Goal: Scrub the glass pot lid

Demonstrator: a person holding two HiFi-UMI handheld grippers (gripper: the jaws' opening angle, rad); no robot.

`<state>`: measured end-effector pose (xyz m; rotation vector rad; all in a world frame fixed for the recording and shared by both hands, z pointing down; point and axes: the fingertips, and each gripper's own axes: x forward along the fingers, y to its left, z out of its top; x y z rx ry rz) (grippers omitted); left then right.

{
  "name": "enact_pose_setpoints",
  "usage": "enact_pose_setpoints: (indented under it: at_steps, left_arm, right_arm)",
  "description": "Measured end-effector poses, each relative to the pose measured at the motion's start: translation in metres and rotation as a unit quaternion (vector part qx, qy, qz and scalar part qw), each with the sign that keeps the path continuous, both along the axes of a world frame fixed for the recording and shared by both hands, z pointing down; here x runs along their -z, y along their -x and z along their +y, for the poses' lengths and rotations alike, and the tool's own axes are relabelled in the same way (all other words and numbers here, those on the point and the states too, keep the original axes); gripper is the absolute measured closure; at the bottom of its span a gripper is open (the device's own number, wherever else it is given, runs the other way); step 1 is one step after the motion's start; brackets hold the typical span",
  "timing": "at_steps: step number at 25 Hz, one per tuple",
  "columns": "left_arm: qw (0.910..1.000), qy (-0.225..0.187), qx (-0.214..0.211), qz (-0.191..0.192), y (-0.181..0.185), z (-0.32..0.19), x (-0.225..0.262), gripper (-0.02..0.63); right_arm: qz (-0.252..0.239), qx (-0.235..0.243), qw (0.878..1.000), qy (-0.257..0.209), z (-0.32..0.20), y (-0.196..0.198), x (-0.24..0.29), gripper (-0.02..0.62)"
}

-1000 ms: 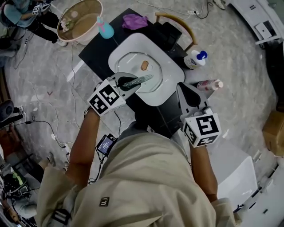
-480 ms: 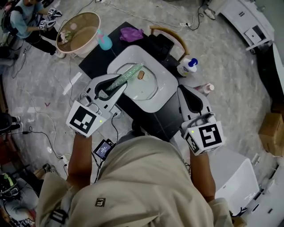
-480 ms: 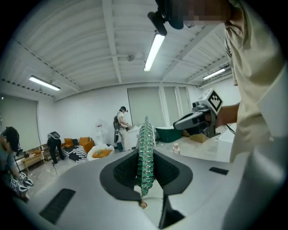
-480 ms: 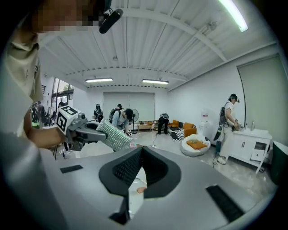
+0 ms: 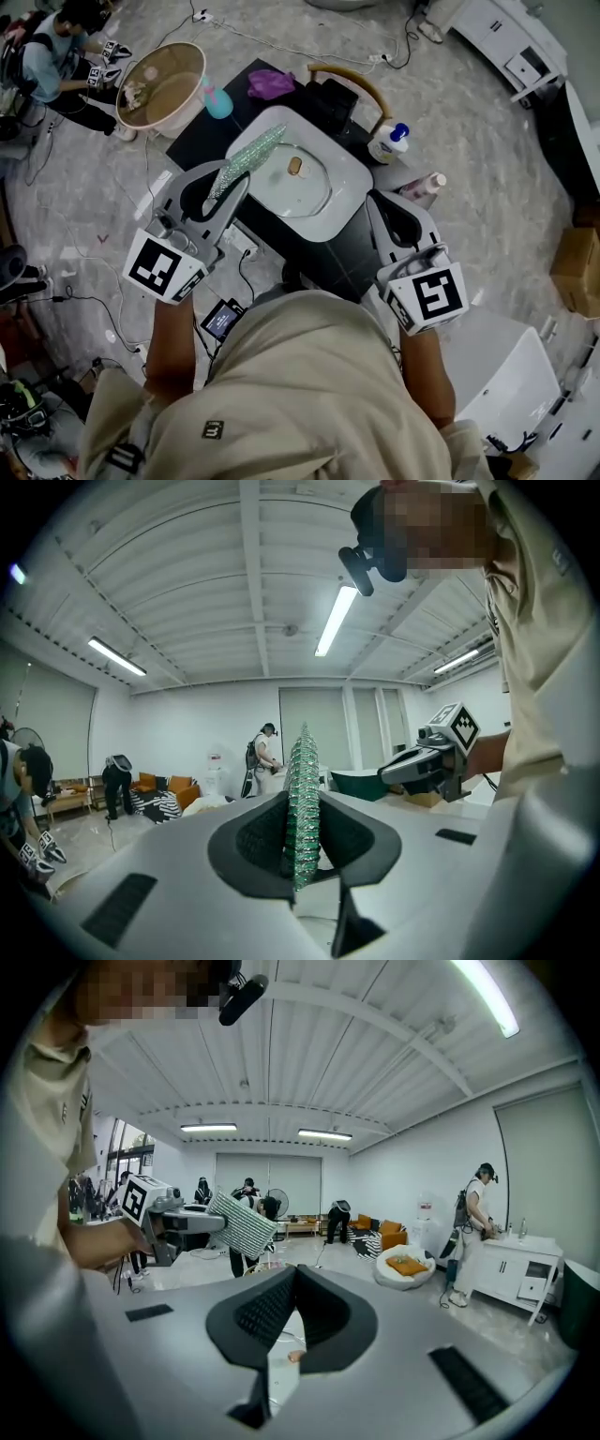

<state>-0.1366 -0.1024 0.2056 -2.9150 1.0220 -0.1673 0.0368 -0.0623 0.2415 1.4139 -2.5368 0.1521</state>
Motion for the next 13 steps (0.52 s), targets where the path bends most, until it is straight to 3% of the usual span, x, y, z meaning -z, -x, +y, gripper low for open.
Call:
enact_pose_setpoints:
  at_steps: [13]
  left_arm:
    - [0.9997, -0.001, -0.023, -0.008, -0.0071, 0.0100, -0.0033, 0.520]
  right_arm:
    - [-0.002, -0.009, 1.000, -0.003, 0.0064, 0.0035, 0.0004, 0.572]
